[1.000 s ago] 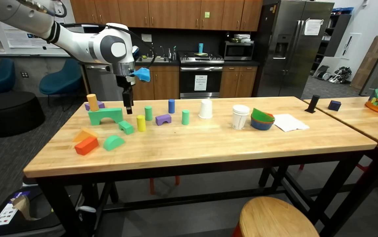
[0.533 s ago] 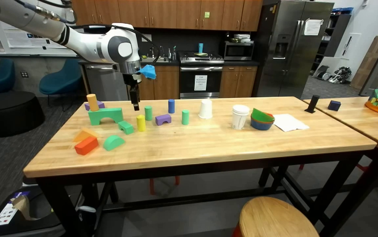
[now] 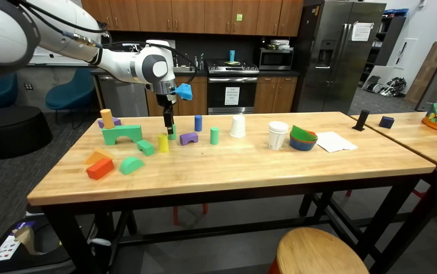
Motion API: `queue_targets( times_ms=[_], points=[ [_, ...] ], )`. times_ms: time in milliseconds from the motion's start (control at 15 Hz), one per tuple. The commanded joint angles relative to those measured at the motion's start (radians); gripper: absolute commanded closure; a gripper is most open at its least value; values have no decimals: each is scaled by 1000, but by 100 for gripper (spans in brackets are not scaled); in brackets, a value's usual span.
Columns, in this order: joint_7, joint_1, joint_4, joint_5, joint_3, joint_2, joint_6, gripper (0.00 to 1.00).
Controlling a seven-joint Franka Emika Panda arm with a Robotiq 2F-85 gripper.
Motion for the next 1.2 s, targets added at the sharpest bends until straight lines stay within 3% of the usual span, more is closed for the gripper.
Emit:
queue_targets(
  times_ms=[0,600,1133],
  points=[
    [3,-17,26,-7,4,2,-20,0],
    [106,9,49,-93,-21,-14,-65,0],
    [174,19,-68,-158,-22,-105,-76,0]
  ],
)
